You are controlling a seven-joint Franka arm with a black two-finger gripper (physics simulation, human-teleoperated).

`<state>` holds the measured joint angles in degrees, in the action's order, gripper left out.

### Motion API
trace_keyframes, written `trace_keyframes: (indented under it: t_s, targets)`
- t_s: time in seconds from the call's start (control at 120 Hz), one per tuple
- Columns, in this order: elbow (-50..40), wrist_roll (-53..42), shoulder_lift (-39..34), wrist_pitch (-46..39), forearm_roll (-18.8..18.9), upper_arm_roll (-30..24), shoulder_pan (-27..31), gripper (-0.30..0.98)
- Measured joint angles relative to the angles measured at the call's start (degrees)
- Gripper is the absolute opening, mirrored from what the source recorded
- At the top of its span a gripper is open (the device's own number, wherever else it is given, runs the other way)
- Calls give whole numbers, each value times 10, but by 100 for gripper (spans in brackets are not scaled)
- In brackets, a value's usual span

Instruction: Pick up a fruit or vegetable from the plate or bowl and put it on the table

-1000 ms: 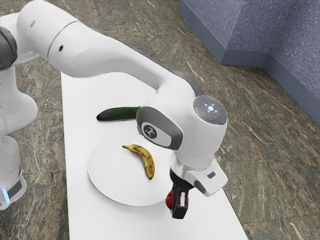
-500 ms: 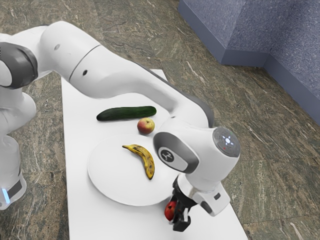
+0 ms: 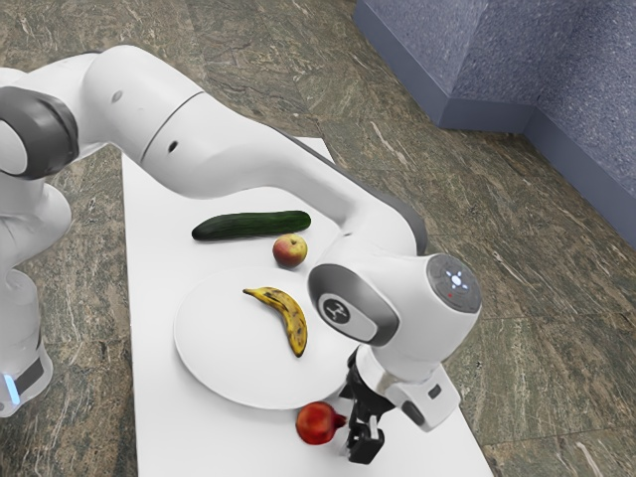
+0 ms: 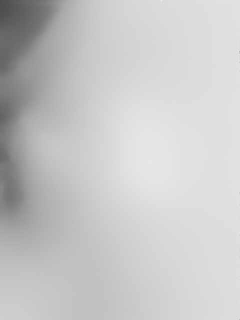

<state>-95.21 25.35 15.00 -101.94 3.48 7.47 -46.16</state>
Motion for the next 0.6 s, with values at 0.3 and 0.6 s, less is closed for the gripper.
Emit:
trace_keyframes:
  t_s: [0.3, 0.6]
  targets:
    - [-29, -83, -200, 25, 48, 81, 241, 69]
    - [-47, -177, -249, 53, 69, 114, 178, 69]
